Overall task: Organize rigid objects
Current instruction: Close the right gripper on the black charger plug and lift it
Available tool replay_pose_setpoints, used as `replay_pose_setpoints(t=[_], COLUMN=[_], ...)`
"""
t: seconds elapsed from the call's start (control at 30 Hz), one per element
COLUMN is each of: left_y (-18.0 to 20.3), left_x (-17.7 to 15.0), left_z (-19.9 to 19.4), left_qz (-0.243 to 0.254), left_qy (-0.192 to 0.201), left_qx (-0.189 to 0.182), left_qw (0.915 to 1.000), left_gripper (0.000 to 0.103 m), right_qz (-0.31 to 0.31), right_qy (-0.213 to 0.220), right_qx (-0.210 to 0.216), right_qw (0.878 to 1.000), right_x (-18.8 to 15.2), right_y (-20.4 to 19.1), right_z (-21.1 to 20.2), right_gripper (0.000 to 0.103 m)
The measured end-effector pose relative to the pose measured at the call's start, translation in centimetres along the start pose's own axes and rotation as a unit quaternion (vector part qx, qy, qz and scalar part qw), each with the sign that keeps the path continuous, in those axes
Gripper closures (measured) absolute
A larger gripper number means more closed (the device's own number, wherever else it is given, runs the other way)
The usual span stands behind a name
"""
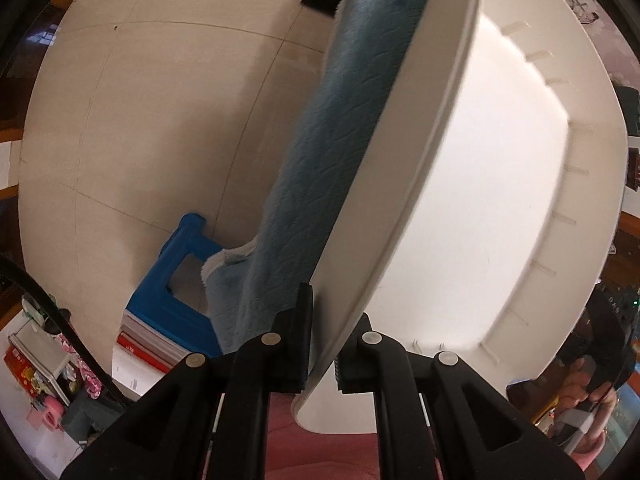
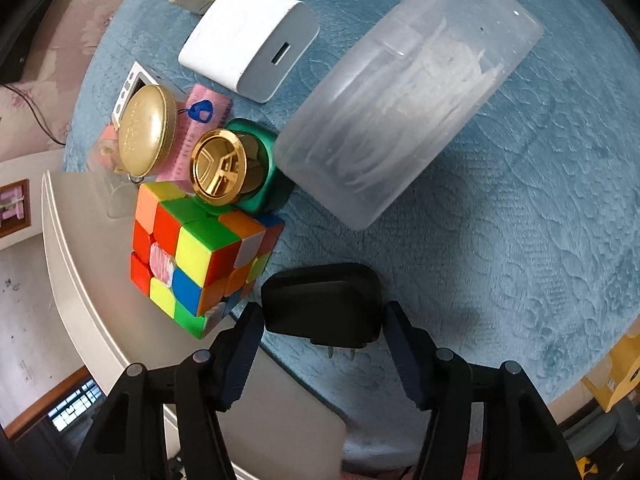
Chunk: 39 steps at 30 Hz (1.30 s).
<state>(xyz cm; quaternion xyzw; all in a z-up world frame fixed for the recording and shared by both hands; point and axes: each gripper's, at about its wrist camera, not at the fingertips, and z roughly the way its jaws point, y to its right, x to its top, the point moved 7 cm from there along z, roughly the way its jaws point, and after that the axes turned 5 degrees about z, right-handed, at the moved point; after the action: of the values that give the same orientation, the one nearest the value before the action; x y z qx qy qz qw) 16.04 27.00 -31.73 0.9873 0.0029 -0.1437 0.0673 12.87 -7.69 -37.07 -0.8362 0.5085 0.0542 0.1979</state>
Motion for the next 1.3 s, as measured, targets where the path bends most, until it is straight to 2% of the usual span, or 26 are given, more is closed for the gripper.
replay_pose_setpoints(t=[0.03, 0.07, 0.1, 0.17, 0.23, 0.33, 0.5, 0.63, 0.73, 0.93, 1.03, 1.3], left_y=[0.1, 0.3, 0.3, 0.1, -0.2, -0.4, -0.4, -0.1, -1.0, -1.8, -1.9, -1.3], left_x=[0.0, 0.0, 0.0, -0.3, -0.7, -1.1, -1.7, -1.6, -1.8, -2.6, -3.0, -3.1], left_z=[0.1, 0.3, 0.4, 0.8, 1.2, 1.5, 1.6, 0.7, 0.4, 0.5, 1.0, 0.4], left_qz=[0.002, 0.004, 0.004, 0.002, -0.004, -0.008, -0.008, -0.017, -0.034, -0.039, -0.04, -0.002], left_qy=[0.001, 0.001, 0.0, -0.001, -0.004, -0.003, 0.002, 0.008, 0.013, 0.02, 0.019, 0.044], left_qx=[0.002, 0.006, 0.01, 0.011, 0.0, -0.007, -0.008, -0.004, -0.015, -0.004, -0.007, 0.024], left_qw=[1.0, 1.0, 0.9999, 0.9999, 1.0, 0.9999, 0.9999, 0.9998, 0.9992, 0.999, 0.999, 0.9987], left_gripper=[0.095, 0.095, 0.095, 0.096, 0.096, 0.095, 0.095, 0.096, 0.095, 0.095, 0.095, 0.095], right_qz=[-0.004, -0.005, -0.006, -0.013, -0.014, -0.008, -0.008, -0.032, -0.045, -0.071, -0.086, -0.13], right_qy=[0.001, 0.004, 0.009, 0.016, 0.024, 0.02, 0.016, 0.016, 0.017, 0.018, 0.021, 0.048], right_qx=[0.0, 0.005, 0.012, 0.019, 0.025, 0.038, 0.049, 0.031, 0.02, -0.017, -0.034, -0.08], right_qw=[1.0, 1.0, 1.0, 1.0, 0.999, 0.999, 0.999, 0.999, 0.999, 0.997, 0.996, 0.987], right_x=[0.1, 0.1, 0.4, 0.8, 1.3, 1.8, 2.1, 1.3, 1.0, 1.0, 1.0, 0.8], right_y=[0.1, 0.3, 0.2, 0.2, 0.3, 0.6, 0.7, 0.3, -0.5, -2.3, -3.1, -5.0], right_z=[-0.3, -0.7, -1.1, -1.8, -2.3, -2.3, -2.0, -1.6, -1.1, 0.3, 0.9, 2.0], right_gripper=[0.054, 0.056, 0.064, 0.069, 0.08, 0.084, 0.077, 0.056, 0.052, 0.041, 0.038, 0.039])
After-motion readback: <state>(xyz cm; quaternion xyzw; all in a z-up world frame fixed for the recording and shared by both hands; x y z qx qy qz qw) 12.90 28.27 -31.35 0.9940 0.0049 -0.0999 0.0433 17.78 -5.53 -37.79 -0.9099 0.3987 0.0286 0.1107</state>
